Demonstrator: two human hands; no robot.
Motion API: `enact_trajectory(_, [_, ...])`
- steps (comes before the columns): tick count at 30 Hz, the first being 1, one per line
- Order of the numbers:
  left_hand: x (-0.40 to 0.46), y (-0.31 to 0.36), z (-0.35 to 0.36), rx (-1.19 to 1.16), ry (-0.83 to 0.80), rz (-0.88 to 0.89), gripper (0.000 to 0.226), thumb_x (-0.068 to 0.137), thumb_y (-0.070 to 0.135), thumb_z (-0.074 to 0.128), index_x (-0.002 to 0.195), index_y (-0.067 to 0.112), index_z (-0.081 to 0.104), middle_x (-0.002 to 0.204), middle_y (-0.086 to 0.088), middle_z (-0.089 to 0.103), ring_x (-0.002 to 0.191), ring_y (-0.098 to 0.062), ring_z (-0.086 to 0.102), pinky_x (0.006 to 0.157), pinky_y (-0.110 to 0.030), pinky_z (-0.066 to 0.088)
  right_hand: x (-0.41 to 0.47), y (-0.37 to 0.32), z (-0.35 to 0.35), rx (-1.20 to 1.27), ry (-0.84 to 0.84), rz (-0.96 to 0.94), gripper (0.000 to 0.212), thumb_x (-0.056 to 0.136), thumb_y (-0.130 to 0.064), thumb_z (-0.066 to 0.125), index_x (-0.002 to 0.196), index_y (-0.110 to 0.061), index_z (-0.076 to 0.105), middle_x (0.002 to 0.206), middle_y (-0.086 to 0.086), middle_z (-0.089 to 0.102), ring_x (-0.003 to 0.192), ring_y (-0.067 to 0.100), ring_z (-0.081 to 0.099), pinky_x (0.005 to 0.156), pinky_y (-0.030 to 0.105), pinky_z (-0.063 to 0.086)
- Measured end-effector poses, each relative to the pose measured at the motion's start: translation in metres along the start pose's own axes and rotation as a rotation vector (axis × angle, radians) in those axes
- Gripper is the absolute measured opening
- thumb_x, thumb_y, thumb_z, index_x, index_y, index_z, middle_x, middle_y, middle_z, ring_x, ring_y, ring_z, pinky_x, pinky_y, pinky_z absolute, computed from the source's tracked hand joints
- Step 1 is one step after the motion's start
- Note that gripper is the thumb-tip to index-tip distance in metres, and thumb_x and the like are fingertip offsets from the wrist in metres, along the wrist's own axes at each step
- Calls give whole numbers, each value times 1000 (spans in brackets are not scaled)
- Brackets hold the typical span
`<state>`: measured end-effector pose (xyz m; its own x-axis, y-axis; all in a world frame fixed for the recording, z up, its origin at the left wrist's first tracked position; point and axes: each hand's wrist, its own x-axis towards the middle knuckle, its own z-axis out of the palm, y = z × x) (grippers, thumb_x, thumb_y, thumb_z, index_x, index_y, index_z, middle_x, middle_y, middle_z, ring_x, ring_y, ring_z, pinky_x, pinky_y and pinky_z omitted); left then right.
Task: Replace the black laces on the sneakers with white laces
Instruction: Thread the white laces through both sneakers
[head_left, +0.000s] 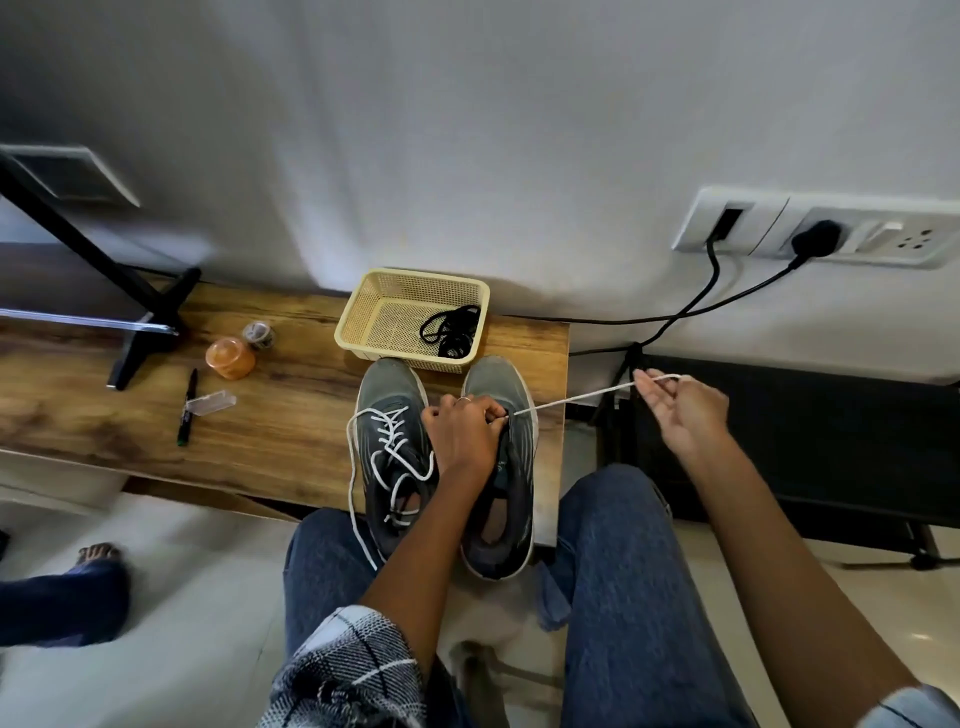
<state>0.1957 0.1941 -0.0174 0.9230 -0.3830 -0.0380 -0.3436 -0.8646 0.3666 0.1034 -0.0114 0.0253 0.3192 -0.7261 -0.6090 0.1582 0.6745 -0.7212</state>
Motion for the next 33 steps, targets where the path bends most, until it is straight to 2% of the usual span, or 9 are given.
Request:
enact_trajectory(4, [-1,0,-4,30,-15,23,15,89,39,61,101,33,70,106,8,68,107,-16,49,91,-35,26,-1,2,-1,-195,107,-276,18,97,2,26,94,-3,43,93,29,57,71,32,70,60,28,59])
enact_trajectory(8, [-2,-2,-8,63,-37,59,16,91,37,60,104,33,68,108,7,67,109,-16,49,91,-35,28,-18,5,6,-262,124,-426,20,98,-3,28,84,-14,38,96,21,59,79,28,68,69,27,58])
enact_trajectory(15, [-4,-2,-9,67,-34,71,15,92,32,59,105,32,67,108,6,66,111,-16,48,92,-35,27,-24,-16,6,-304,249,-932,7,99,-8,33,99,-13,38,101,10,60,89,18,66,78,26,56])
enact_trajectory(19, [-4,-3,-9,49,-26,75,16,92,31,59,105,32,67,107,7,66,111,-16,48,92,-34,26,-34,-11,7,-378,181,-1249,14,97,-6,36,101,0,48,102,16,58,93,18,58,85,25,49])
enact_trajectory(21, [-5,-4,-9,42,-19,91,15,92,31,59,105,31,67,107,6,66,110,-16,48,93,-34,27,-36,-2,10,-487,87,-1248,16,98,-7,37,101,4,48,102,17,58,91,15,56,83,26,48])
enact_trajectory(24, [-7,-10,-10,-28,46,120,14,90,31,60,102,28,67,106,6,65,106,-16,51,93,-34,30,-43,17,13,-712,-118,-1146,9,98,-9,40,95,-8,48,92,14,60,80,24,57,70,37,49])
enact_trajectory(28, [-22,-28,-13,-170,230,139,14,88,23,62,100,22,68,103,4,64,96,-17,56,84,-36,40,-54,49,19,-1076,-429,-955,13,95,-6,48,84,-12,50,79,7,55,68,18,51,59,25,41])
enact_trajectory(31, [-41,-46,-22,-322,386,20,15,87,18,61,99,23,68,102,5,63,93,-13,53,81,-35,44,-53,75,19,-1394,-575,-817,9,93,-12,54,85,-10,58,85,3,58,78,19,55,65,30,43])
enact_trajectory(33, [-50,-55,-29,-409,441,-124,17,88,16,60,102,23,67,102,4,61,93,-9,47,81,-32,42,-55,86,20,-1482,-558,-789,10,94,-17,52,89,-11,60,90,3,58,82,19,55,66,31,40])
